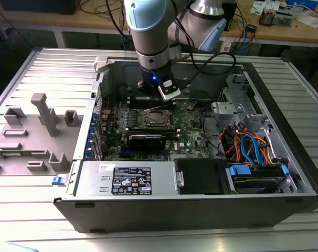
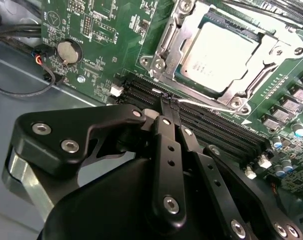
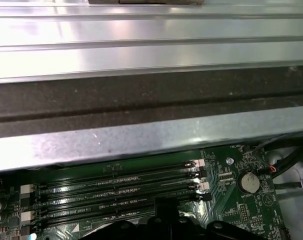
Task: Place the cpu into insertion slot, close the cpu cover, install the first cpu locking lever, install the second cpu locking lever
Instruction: 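Install the first cpu locking lever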
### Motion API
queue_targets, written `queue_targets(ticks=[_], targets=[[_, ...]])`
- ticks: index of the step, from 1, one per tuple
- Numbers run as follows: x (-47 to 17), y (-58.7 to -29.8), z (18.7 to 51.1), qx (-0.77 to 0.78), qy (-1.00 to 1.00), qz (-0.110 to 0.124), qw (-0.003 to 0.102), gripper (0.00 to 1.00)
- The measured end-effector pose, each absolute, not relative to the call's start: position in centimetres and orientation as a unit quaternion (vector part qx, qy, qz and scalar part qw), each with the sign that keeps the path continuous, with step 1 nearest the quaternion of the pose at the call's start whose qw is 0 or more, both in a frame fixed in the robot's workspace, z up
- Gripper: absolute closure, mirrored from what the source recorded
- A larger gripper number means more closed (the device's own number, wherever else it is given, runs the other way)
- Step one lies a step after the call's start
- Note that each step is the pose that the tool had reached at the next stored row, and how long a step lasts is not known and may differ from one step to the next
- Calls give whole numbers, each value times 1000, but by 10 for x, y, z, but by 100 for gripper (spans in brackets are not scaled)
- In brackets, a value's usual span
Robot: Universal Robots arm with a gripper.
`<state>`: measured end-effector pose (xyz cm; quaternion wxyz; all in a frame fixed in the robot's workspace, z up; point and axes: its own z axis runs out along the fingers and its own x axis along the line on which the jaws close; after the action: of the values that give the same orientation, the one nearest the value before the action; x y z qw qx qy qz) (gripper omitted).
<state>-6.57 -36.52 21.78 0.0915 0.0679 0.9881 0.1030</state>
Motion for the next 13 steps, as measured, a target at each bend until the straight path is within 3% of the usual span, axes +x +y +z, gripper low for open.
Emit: queue_targets(ticks=[13], targets=[[-66, -365, 214, 111, 985, 86, 97, 89]])
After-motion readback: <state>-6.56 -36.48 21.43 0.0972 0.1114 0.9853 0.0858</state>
